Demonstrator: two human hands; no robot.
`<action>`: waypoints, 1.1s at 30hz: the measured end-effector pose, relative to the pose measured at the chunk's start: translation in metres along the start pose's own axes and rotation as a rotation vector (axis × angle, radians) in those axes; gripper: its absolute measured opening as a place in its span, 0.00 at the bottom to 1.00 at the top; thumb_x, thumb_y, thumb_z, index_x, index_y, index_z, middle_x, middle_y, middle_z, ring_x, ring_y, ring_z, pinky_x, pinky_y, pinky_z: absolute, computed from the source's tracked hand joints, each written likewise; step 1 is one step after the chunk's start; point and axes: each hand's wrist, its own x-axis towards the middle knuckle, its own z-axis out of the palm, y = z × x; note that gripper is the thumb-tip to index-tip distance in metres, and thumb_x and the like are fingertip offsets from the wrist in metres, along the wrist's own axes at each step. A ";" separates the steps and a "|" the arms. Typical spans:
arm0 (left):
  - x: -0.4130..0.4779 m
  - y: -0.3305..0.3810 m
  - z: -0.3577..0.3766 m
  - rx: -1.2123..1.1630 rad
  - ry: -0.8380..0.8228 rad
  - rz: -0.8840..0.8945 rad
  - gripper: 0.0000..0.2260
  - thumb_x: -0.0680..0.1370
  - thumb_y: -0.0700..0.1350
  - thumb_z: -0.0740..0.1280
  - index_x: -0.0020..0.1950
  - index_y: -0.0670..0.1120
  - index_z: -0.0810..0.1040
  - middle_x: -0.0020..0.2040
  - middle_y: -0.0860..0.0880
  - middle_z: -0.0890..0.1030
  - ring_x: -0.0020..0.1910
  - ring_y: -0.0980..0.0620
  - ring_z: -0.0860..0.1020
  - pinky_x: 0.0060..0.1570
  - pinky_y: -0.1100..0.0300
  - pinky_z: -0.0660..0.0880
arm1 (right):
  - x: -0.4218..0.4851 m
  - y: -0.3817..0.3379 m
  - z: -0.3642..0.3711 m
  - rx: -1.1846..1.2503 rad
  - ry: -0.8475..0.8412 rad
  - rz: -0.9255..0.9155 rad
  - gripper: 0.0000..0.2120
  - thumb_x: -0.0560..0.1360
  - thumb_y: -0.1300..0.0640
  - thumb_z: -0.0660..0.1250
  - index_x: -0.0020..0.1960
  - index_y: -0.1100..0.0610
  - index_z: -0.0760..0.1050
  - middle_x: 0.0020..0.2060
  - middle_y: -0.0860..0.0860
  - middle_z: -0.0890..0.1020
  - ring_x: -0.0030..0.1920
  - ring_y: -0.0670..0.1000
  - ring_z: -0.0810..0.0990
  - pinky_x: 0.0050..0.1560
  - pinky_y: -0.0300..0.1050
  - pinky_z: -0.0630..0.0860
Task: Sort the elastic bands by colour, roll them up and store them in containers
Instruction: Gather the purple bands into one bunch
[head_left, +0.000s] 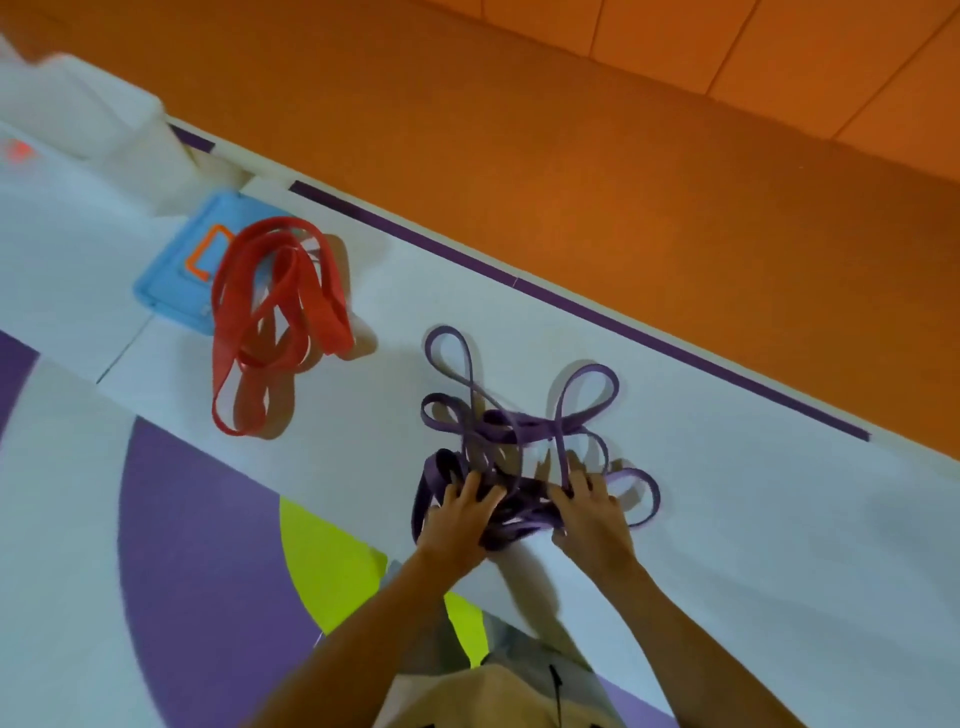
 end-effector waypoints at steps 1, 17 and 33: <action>0.000 0.001 0.000 0.011 0.007 0.004 0.38 0.77 0.46 0.73 0.81 0.57 0.56 0.80 0.44 0.57 0.76 0.32 0.64 0.66 0.32 0.74 | -0.002 0.003 0.001 0.010 0.025 -0.014 0.27 0.62 0.54 0.82 0.61 0.54 0.83 0.69 0.62 0.78 0.63 0.65 0.81 0.46 0.57 0.85; -0.015 0.026 -0.003 -0.244 0.255 -0.019 0.26 0.79 0.38 0.70 0.77 0.48 0.72 0.74 0.46 0.71 0.68 0.40 0.77 0.61 0.51 0.76 | -0.032 0.027 0.000 0.400 0.349 -0.111 0.11 0.71 0.59 0.82 0.52 0.54 0.86 0.45 0.50 0.85 0.42 0.52 0.86 0.42 0.45 0.84; -0.112 -0.002 -0.103 -0.868 0.913 -0.087 0.23 0.68 0.29 0.76 0.60 0.46 0.83 0.56 0.51 0.80 0.51 0.53 0.80 0.54 0.57 0.78 | -0.033 -0.041 -0.115 0.659 0.688 -0.295 0.22 0.66 0.72 0.80 0.58 0.59 0.84 0.56 0.54 0.83 0.52 0.59 0.84 0.45 0.57 0.85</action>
